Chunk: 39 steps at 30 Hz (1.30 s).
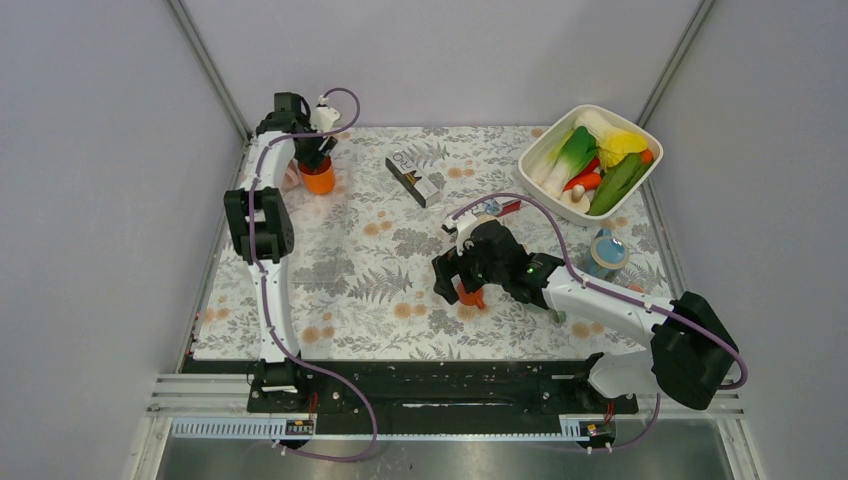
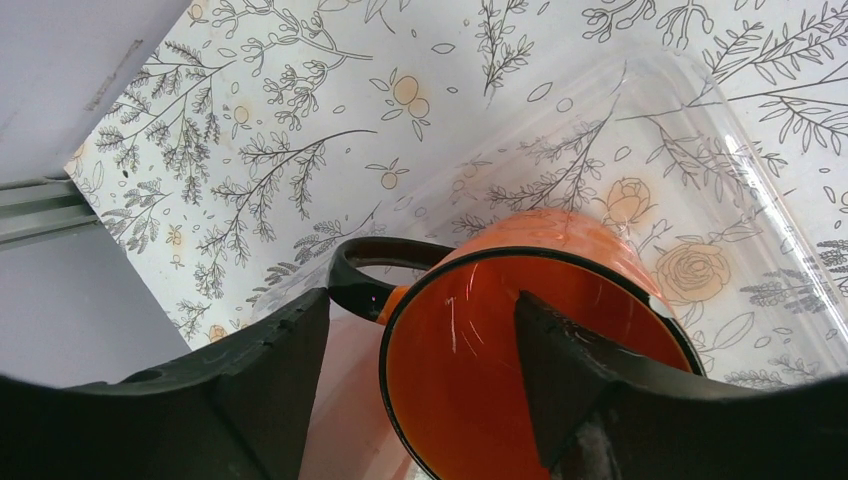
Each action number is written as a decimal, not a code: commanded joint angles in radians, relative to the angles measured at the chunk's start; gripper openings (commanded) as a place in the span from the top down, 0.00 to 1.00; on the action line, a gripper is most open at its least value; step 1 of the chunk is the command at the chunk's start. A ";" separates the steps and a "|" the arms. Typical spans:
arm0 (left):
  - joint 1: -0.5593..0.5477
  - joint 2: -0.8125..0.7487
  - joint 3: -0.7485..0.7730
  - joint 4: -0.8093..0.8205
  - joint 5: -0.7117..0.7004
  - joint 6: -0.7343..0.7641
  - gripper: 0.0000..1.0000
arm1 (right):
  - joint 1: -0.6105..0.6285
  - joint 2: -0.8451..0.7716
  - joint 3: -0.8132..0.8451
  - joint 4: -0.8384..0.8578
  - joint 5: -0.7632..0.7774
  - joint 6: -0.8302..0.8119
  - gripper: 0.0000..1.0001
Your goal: Turn the mug right side up
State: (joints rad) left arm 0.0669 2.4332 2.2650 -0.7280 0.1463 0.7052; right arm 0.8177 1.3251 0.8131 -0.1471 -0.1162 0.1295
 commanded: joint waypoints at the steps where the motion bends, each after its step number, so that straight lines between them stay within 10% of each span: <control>1: 0.005 -0.130 -0.004 0.040 0.045 -0.033 0.25 | -0.006 -0.037 0.042 -0.006 0.028 0.012 0.02; 20: -0.048 -0.770 -0.515 -0.108 0.216 -0.161 0.02 | -0.071 -0.261 0.029 -0.430 0.549 0.068 0.02; 30: -0.052 -1.003 -0.864 -0.122 0.328 -0.192 0.01 | -0.362 -0.422 -0.048 -0.509 0.379 0.203 0.02; 39: -0.052 -1.062 -0.948 -0.123 0.448 -0.199 0.01 | -0.387 -0.395 -0.126 -0.518 0.215 0.296 0.01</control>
State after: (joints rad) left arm 0.0135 1.4189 1.3296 -0.8825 0.4801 0.5224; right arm 0.4355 0.9272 0.6750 -0.6590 0.1787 0.3771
